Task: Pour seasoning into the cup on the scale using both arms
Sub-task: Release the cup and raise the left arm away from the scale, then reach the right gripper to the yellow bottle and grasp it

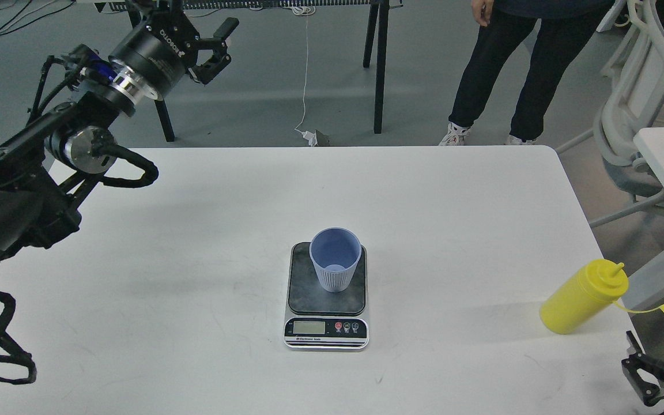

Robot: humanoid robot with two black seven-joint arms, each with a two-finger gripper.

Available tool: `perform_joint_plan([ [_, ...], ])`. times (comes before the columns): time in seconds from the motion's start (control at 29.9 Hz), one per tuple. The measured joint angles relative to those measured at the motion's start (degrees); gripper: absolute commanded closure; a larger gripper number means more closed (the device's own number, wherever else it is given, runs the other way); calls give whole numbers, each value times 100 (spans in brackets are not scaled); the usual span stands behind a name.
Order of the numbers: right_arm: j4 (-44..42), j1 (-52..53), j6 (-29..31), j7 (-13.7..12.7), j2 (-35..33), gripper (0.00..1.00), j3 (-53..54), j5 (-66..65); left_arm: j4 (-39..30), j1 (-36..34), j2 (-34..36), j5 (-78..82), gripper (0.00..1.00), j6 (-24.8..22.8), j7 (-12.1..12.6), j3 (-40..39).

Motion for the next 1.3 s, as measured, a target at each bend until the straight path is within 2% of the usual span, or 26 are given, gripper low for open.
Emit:
perform_joint_plan([
  [0.17, 16, -13, 0, 0, 896, 1, -114, -413, 134, 274, 142, -677, 0, -37, 11, -432],
  [0.37, 17, 239, 0, -3, 1303, 2, -309, -500, 151, 453, 281, -963, 0, -146, 164, -708],
  [1.0, -18, 614, 0, 0, 1415, 3, -27, -494, 131, 497, 787, -1173, 0, -135, 214, -812],
  [1.3, -191, 972, 0, -5, 1426, 5, -48, -502, 170, 602, 817, -1215, 0, -126, 214, -813],
])
